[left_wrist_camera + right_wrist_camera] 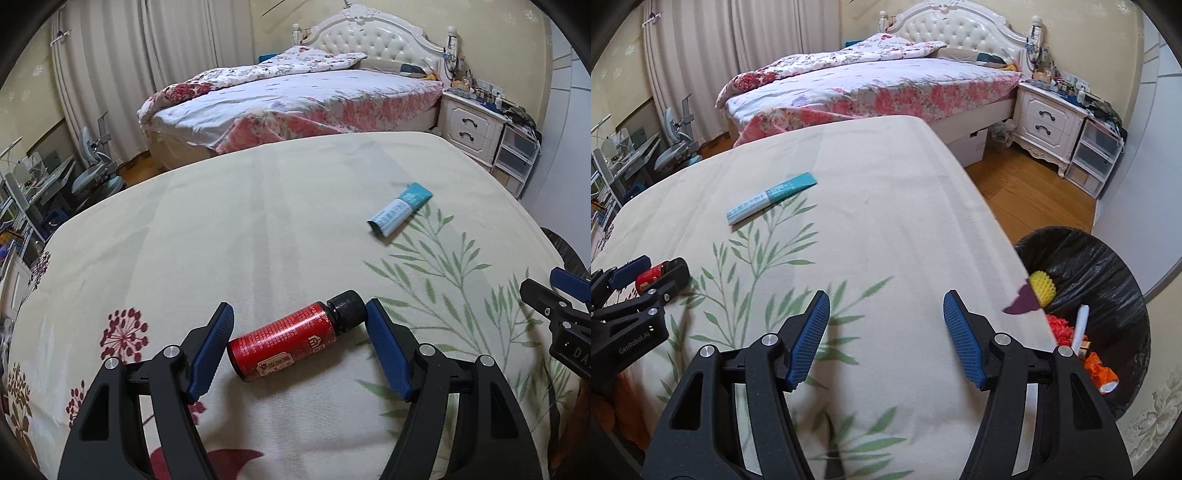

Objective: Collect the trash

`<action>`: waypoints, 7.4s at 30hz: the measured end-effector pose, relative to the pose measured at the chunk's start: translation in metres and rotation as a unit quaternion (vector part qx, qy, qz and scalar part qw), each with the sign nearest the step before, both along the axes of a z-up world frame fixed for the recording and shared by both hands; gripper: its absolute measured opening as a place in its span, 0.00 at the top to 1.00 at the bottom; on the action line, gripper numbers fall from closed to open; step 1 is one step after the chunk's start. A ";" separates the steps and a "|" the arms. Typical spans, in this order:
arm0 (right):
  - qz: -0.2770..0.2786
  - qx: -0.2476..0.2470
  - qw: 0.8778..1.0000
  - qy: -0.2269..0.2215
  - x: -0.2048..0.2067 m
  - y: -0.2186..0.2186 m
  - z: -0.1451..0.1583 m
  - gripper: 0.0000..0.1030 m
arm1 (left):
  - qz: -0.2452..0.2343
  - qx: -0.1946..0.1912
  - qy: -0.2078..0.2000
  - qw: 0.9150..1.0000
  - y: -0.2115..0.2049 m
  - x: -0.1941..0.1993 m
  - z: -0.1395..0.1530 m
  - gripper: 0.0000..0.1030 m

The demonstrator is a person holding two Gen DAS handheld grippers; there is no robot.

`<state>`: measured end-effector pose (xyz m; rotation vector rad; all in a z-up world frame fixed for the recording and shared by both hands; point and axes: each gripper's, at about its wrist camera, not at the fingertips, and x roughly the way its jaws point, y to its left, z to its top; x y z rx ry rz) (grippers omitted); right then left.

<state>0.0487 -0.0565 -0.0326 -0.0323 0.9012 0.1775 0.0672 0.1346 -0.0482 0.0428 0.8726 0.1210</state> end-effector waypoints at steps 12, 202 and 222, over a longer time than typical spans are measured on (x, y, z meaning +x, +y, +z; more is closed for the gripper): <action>0.041 -0.006 0.999 0.009 0.011 0.056 0.000 0.32 | 0.079 -0.001 -0.002 0.997 0.074 -0.019 0.003 0.31; -0.289 -0.033 0.951 -0.108 -0.033 -0.232 0.013 0.39 | -0.227 -0.028 -0.111 0.967 -0.282 0.039 0.033 0.19; -0.246 -0.036 0.959 -0.137 -0.071 -0.185 0.044 0.34 | -0.181 -0.028 -0.134 0.974 -0.218 -0.011 0.055 0.19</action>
